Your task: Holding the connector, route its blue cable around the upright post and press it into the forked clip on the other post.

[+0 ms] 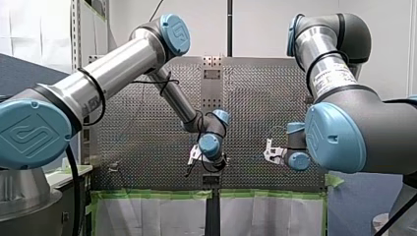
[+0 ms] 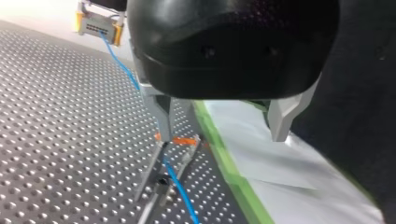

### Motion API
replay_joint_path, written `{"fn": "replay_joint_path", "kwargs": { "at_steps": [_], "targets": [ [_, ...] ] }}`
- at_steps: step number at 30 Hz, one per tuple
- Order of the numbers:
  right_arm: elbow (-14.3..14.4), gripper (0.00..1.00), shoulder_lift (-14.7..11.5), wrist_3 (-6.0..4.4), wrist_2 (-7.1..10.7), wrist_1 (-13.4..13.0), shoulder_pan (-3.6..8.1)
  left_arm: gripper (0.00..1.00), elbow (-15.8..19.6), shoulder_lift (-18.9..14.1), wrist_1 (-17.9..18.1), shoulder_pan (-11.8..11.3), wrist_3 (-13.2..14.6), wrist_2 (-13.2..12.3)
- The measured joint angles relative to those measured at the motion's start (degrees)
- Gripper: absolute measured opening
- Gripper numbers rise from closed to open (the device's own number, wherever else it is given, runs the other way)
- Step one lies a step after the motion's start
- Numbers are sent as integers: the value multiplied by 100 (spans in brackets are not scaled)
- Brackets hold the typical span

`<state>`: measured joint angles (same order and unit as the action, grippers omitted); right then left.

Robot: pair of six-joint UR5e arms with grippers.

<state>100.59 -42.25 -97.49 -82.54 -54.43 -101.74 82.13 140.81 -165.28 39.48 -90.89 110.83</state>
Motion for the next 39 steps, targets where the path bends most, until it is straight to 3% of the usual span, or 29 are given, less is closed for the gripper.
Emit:
{"fn": "replay_joint_path", "kwargs": {
  "at_steps": [25,33,39],
  "targets": [
    [-1,0,-1,-26,48,-7,-2,100,18,-8,74,107,-81,213],
    [-3,0,0,-26,52,7,7,100,312,-278,285,289,-97,503],
    [-6,0,-1,-25,53,17,2,100,602,-568,575,457,-323,751]
  ]
}}
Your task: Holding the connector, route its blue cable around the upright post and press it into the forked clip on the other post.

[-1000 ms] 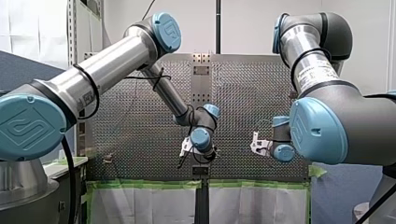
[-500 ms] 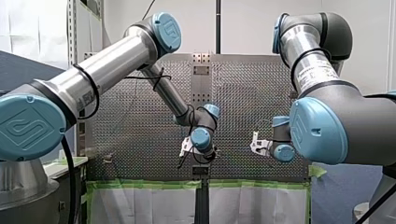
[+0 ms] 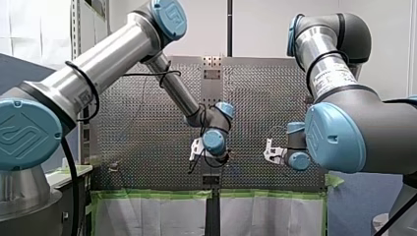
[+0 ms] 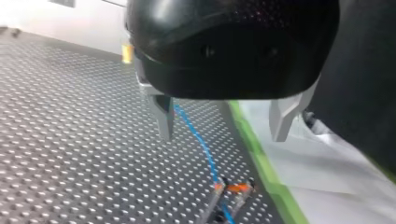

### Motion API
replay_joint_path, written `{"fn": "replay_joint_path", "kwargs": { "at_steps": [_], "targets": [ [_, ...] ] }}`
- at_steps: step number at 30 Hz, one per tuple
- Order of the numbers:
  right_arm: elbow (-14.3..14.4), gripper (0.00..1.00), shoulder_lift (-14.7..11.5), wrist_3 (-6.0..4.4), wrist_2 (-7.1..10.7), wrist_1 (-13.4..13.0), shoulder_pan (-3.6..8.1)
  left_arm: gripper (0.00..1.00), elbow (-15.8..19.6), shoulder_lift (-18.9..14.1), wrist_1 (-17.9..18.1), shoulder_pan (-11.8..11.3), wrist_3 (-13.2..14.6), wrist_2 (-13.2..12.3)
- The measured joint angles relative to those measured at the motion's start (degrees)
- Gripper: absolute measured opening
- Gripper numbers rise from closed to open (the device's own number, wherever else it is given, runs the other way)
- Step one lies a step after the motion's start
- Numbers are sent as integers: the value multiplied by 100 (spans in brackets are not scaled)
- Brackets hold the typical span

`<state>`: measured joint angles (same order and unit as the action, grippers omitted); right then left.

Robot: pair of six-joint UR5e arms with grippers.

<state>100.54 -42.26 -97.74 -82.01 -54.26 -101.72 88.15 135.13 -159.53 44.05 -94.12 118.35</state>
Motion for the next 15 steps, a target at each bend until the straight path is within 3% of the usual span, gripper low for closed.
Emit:
{"fn": "replay_joint_path", "kwargs": {
  "at_steps": [8,15],
  "targets": [
    [4,0,1,-11,-2,54,-1,100,368,-368,367,97,-363,-166],
    [2,0,0,-83,8,71,36,100,690,-691,691,126,-687,-138]
  ]
}}
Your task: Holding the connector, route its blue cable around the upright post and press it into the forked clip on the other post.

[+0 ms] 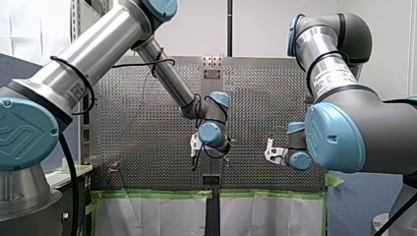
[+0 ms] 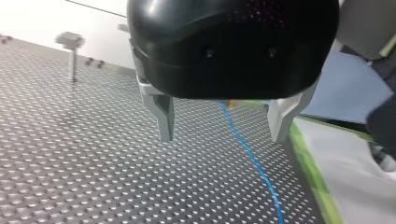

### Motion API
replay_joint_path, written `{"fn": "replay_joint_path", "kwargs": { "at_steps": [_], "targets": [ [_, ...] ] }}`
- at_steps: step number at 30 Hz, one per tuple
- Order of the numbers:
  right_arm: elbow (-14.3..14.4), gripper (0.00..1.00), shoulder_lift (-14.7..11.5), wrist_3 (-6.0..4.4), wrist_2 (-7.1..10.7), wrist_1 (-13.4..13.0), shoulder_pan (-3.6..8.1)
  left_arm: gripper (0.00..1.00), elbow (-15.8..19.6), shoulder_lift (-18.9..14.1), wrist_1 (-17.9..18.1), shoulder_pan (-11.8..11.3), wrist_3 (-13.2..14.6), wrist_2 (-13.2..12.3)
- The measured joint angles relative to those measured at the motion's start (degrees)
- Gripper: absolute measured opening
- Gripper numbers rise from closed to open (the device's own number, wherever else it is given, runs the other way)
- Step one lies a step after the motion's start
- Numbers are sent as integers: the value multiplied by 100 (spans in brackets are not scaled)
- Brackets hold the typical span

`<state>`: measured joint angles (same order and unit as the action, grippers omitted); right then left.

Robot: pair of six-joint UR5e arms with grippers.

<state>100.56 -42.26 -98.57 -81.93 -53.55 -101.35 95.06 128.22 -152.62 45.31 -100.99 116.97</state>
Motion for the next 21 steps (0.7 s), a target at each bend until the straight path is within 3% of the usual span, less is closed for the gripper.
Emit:
{"fn": "replay_joint_path", "kwargs": {
  "at_steps": [7,21],
  "targets": [
    [2,0,0,-104,107,14,8,100,313,-312,310,37,-308,192],
    [-1,0,-1,-112,189,80,15,100,979,-978,976,27,-594,322]
  ]
}}
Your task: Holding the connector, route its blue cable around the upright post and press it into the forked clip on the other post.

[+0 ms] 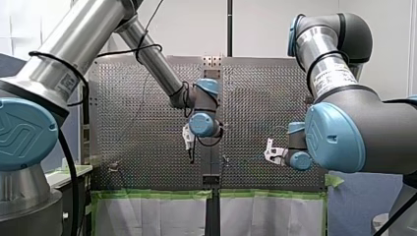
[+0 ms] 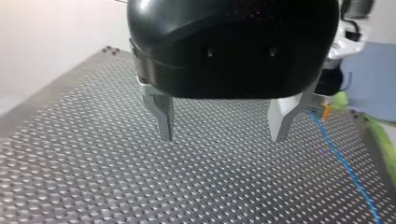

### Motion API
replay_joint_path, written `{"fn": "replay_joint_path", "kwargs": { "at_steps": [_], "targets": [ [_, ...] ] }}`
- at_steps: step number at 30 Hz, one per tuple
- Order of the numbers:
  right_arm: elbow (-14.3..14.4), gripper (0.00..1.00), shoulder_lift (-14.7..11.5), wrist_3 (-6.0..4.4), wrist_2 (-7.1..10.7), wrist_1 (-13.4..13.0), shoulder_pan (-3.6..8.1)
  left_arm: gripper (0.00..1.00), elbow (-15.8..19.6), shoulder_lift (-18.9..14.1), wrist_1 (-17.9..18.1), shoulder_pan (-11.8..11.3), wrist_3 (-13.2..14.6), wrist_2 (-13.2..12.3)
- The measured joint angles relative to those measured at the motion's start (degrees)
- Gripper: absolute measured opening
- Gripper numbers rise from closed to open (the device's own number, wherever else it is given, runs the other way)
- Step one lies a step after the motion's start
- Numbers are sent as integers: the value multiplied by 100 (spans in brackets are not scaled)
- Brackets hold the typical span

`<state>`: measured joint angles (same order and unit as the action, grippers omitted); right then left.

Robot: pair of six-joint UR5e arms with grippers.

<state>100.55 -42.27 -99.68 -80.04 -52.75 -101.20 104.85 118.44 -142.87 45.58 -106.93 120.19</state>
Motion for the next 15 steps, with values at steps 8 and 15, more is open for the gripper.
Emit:
{"fn": "replay_joint_path", "kwargs": {
  "at_steps": [8,15],
  "targets": [
    [-54,0,-4,5,-1,8,47,100,395,-396,395,21,-25,36],
    [-99,0,-5,9,-16,40,124,100,731,-731,729,36,-45,47]
  ]
}}
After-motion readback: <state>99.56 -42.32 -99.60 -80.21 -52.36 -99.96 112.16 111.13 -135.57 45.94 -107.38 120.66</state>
